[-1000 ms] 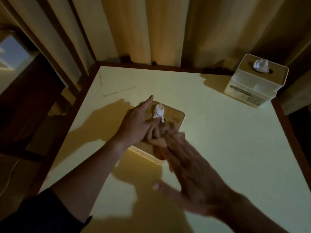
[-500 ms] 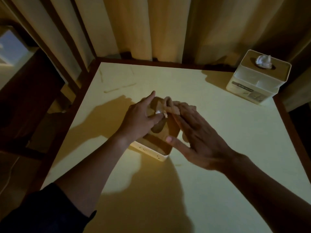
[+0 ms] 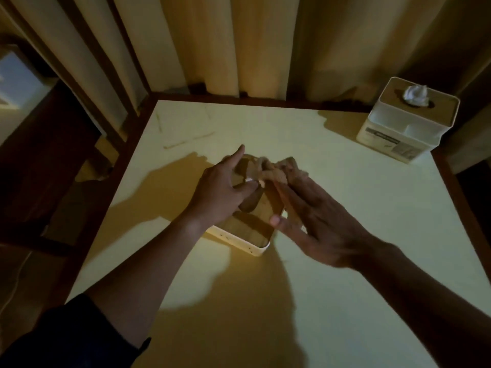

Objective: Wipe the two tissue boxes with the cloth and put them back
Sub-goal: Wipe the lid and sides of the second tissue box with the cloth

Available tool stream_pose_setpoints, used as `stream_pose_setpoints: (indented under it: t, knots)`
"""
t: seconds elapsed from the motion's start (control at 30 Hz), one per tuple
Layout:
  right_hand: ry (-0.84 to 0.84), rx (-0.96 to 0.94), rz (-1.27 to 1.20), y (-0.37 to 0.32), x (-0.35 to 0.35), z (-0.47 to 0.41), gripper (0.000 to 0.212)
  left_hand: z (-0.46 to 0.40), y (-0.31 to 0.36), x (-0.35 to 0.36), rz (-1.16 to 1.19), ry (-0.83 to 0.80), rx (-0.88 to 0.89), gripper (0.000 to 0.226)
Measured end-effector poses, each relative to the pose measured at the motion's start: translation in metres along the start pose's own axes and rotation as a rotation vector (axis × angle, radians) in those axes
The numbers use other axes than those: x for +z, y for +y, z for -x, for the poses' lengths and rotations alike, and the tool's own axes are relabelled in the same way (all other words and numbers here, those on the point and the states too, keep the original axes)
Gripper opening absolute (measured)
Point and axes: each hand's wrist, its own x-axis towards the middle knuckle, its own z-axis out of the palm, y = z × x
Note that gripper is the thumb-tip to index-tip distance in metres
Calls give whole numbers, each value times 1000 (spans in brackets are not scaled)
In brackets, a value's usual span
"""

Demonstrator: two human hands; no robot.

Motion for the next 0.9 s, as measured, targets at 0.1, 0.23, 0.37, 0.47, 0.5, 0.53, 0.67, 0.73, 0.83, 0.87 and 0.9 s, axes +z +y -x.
stream_pose_setpoints:
  t: [0.1, 0.23, 0.37, 0.47, 0.5, 0.53, 0.67, 0.73, 0.83, 0.87, 0.9]
  knots:
    - [1, 10, -7, 1, 1, -3, 76, 0, 1, 0, 15, -2, 5, 80]
    - [-24, -43, -12, -47, 15, 32, 80, -2, 0, -1, -5, 6, 10, 82]
    - [25, -149, -38, -70, 25, 55, 74, -2, 1, 0, -17, -45, 24, 81]
    - [34, -99, -26, -56, 23, 45, 64, -3, 3, 1, -38, -59, 46, 82]
    - [32, -74, -33, -49, 21, 38, 63, -3, 3, 1, -43, -55, 47, 82]
    - [38, -50, -36, -41, 17, 31, 60, -3, 2, 1, -50, -53, 42, 82]
    - [82, -14, 22, -3, 3, 5, 59, -3, 3, 1, -58, -52, 44, 83]
    - [108, -43, 74, 10, 3, 0, 61, -4, 2, 1, -55, -39, 43, 82]
    - [73, -3, 58, 4, 10, 5, 72, -4, 2, 2, -56, -40, 36, 83]
    - [52, 23, 35, -3, 11, 9, 75, -5, 1, 2, -57, -40, 38, 85]
    - [33, 34, 20, -13, 13, 13, 77, -5, 1, 2, -61, -40, 37, 86]
